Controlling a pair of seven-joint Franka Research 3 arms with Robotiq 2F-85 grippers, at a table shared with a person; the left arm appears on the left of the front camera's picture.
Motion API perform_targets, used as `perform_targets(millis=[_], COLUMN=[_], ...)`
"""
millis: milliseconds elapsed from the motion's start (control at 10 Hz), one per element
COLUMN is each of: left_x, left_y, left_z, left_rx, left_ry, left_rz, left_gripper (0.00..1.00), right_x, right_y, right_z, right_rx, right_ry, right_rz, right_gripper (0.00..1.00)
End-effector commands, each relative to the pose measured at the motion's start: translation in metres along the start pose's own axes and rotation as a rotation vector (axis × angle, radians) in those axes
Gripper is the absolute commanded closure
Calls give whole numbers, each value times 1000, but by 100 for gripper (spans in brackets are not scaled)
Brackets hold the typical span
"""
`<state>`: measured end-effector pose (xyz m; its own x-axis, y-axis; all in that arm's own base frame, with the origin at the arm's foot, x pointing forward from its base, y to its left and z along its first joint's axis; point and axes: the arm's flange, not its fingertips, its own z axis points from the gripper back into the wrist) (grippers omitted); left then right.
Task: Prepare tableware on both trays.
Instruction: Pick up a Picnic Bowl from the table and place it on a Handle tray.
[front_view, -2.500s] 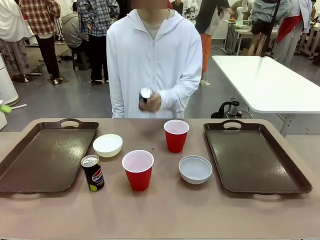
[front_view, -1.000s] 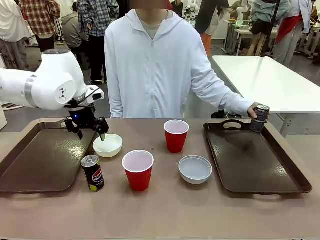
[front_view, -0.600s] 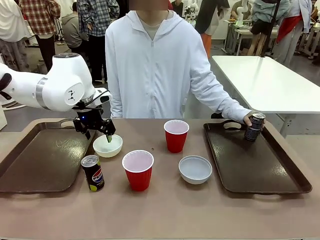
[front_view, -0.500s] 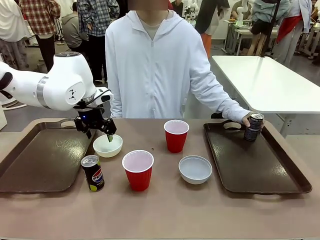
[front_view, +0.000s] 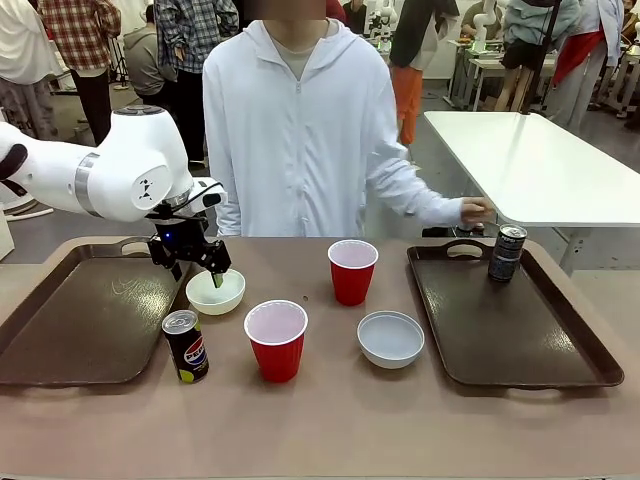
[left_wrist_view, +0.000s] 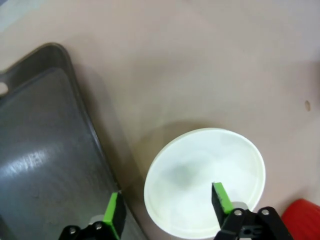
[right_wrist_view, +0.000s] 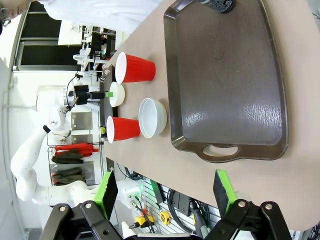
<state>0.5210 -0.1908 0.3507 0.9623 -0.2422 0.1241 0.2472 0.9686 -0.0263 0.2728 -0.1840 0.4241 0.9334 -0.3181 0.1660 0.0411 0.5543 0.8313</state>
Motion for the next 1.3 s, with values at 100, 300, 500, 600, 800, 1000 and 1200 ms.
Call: perform_targets(millis=[100, 300, 500, 600, 800, 1000, 1200], left_x=[9, 10, 10, 10, 10, 9, 8], left_y=[-1, -1, 0, 1, 3, 5, 6], left_z=[1, 2, 2, 1, 0, 2, 6], left_rx=[14, 25, 34, 37, 34, 37, 28], left_ry=[14, 20, 29, 34, 43, 45, 43], left_rz=[-20, -28, -35, -34, -31, -26, -22], left_gripper=[23, 43, 62, 83, 100, 100, 100], right_x=[1, 1, 1, 1, 1, 1, 1], right_y=[0, 0, 0, 0, 0, 0, 0], right_z=[0, 0, 0, 0, 0, 0, 0], right_rx=[14, 14, 14, 14, 14, 14, 14], right_ry=[-5, -5, -5, -5, -5, -5, -5], right_rz=[4, 4, 4, 4, 4, 4, 4], right_gripper=[0, 0, 0, 0, 0, 0, 0])
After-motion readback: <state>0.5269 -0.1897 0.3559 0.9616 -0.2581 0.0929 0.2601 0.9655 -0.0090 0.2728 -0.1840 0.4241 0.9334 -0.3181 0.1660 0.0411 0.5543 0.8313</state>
